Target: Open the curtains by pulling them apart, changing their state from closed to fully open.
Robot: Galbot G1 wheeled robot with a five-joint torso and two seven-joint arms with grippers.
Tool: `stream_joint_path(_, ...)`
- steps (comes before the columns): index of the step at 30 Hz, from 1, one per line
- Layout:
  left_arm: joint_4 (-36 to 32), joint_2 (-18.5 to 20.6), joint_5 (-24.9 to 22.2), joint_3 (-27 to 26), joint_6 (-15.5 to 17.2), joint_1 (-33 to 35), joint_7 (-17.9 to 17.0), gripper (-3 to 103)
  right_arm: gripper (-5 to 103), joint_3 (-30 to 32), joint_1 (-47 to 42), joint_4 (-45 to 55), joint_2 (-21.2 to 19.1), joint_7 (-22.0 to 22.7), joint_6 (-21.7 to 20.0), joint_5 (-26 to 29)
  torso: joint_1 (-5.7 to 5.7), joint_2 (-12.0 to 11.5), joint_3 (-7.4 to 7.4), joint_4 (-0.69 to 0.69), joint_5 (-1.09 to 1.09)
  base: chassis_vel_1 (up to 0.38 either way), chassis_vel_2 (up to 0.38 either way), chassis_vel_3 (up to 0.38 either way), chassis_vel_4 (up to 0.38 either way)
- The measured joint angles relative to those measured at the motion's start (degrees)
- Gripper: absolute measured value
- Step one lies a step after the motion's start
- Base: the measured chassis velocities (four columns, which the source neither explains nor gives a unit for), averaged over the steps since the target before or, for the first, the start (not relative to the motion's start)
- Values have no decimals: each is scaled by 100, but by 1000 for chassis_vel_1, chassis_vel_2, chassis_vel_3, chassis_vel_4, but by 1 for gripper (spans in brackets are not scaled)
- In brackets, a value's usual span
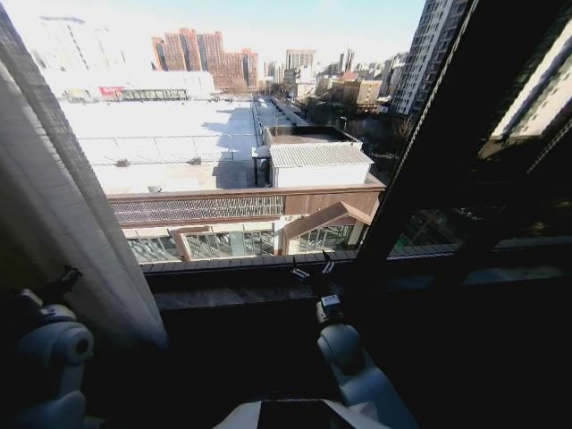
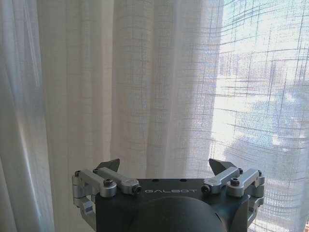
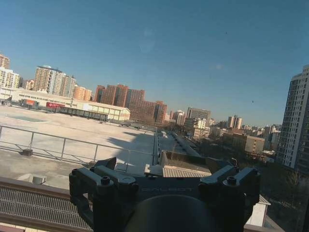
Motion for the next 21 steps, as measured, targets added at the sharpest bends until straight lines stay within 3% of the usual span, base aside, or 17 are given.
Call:
stream_joint_path(4, -257, -144, 98, 66, -57, 236, 495, 100, 100, 11, -8, 23, -48, 10, -3, 9, 0, 0, 0, 0, 0, 0, 0, 0, 0)
stream_joint_path(8, -251, -204, 318, 57, -568, 376, 1568, 100, 100, 61, 18, -13, -87, 16, 5, 31, 0, 0, 0, 0, 0, 0, 0, 0, 0)
stream_joint_path(9, -251, -204, 318, 57, -568, 376, 1568, 100, 100, 61, 18, -13, -87, 16, 5, 31, 0, 0, 0, 0, 0, 0, 0, 0, 0)
stream_joint_path(10, -165, -168, 423, 56, -753, 360, 1903, 100, 100, 73, 28, -36, -94, 17, 18, 36, 0, 0, 0, 0, -1, 0, 0, 0, 0)
stream_joint_path(11, -96, -128, 463, 73, -817, 317, 2010, 100, 100, 75, 37, -51, -103, 18, 29, 41, 0, 0, 0, 0, 0, 0, 0, 0, 0)
stream_joint_path(21, 512, 244, 509, 262, -909, -131, 2083, 100, 100, 124, 267, -235, -256, 8, 65, 272, 0, 0, 1, -1, -2, 0, 0, 0, 0)
